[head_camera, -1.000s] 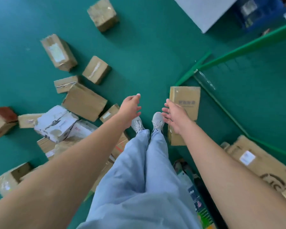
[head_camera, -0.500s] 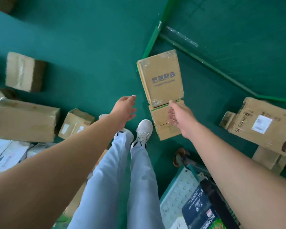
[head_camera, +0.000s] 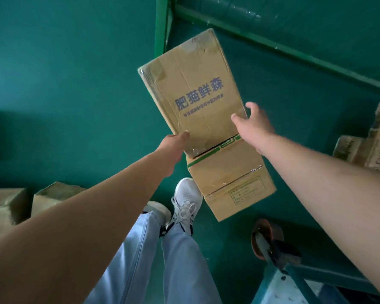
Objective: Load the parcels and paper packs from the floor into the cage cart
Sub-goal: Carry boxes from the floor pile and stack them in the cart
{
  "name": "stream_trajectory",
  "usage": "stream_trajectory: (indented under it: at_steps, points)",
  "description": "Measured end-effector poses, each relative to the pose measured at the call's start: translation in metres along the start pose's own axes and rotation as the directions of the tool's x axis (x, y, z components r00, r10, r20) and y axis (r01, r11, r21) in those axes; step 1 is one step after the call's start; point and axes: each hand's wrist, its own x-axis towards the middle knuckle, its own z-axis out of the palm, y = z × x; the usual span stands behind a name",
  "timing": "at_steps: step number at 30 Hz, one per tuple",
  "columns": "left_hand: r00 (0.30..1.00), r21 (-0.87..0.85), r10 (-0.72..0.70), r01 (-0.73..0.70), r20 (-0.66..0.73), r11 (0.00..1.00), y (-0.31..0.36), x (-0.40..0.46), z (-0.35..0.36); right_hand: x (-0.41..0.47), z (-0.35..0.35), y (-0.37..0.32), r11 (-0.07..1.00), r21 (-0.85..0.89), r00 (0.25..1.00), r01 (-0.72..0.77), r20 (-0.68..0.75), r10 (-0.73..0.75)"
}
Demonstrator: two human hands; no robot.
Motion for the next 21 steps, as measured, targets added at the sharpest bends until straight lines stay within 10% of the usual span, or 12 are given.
stream_trajectory:
  at_steps: [10, 21]
  points:
    - [0.999, -0.053, 0.019, -0.021, -0.050, 0.998, -0.013, 0.024, -0.009, 0.015, 0.019, -0.002, 0.978, 0.174, 0.992, -0.114, 0.068, 0.103]
    - [0.961, -0.127, 0.218, -0.241, -0.168, 0.962, 0.049, -0.179, -0.120, -0.138, -0.048, -0.110, 0.860, 0.510, 0.993, -0.008, 0.104, -0.052]
